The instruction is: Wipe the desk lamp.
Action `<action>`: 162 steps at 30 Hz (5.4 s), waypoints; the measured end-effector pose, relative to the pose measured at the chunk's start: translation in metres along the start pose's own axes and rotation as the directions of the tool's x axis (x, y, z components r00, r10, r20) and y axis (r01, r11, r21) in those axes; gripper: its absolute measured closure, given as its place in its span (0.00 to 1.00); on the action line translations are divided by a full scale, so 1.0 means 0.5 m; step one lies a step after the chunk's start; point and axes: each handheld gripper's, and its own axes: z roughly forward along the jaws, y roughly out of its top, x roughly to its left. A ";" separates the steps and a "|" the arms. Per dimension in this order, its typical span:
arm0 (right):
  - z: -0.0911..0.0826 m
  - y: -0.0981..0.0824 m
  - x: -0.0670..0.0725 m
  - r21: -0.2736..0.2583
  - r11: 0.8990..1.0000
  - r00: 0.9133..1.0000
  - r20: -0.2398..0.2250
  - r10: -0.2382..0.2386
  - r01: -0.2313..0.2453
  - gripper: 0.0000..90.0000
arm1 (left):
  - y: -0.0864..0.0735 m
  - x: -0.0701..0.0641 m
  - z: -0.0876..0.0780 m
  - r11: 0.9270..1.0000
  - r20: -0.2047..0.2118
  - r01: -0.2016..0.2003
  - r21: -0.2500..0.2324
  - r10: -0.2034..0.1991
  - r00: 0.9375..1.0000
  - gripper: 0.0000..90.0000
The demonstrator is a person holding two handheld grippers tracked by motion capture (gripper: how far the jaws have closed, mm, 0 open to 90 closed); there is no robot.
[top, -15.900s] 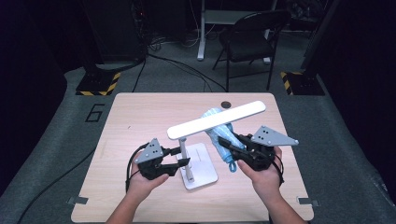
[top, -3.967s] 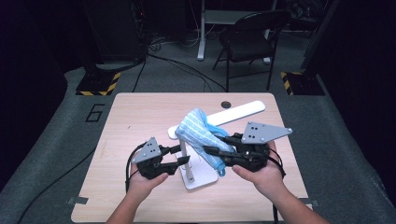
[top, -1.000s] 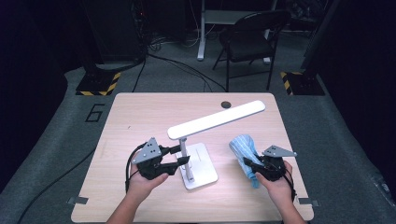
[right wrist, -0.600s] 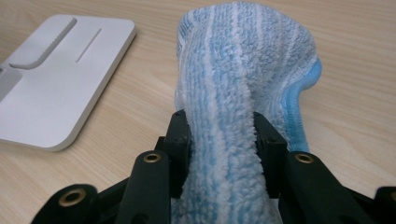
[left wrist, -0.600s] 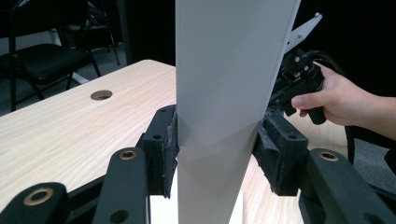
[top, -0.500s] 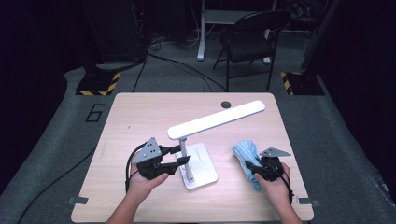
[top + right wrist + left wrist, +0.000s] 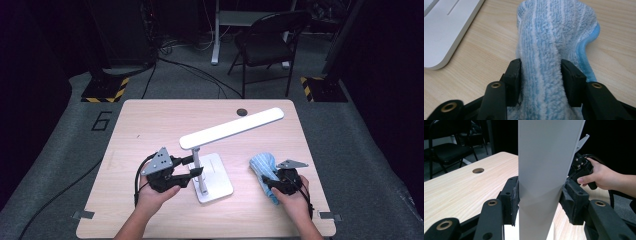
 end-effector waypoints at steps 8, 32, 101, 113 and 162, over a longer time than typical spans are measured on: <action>-0.012 0.012 0.005 -0.002 1.000 1.000 -0.009 -0.009 0.009 0.53 | 0.001 0.001 0.001 1.000 0.005 0.002 0.007 -0.002 1.000 0.56; -0.055 0.070 0.118 -0.141 0.979 0.977 -0.130 -0.168 0.149 0.56 | 0.004 -0.004 -0.003 1.000 0.024 0.005 0.023 -0.006 1.000 0.54; 0.100 0.050 0.290 -0.121 0.969 0.910 -0.333 -0.246 0.217 0.54 | -0.005 -0.001 -0.006 0.997 0.135 0.071 0.028 -0.074 0.988 0.53; 0.102 0.048 0.295 -0.127 0.972 0.916 -0.330 -0.228 0.197 0.54 | -0.007 0.011 0.042 0.996 0.110 0.067 0.065 -0.074 0.991 0.46; 0.062 0.031 0.247 -0.139 0.975 0.939 -0.274 -0.209 0.176 0.77 | 0.001 -0.004 0.084 0.995 0.141 -0.009 0.098 -0.004 0.990 0.69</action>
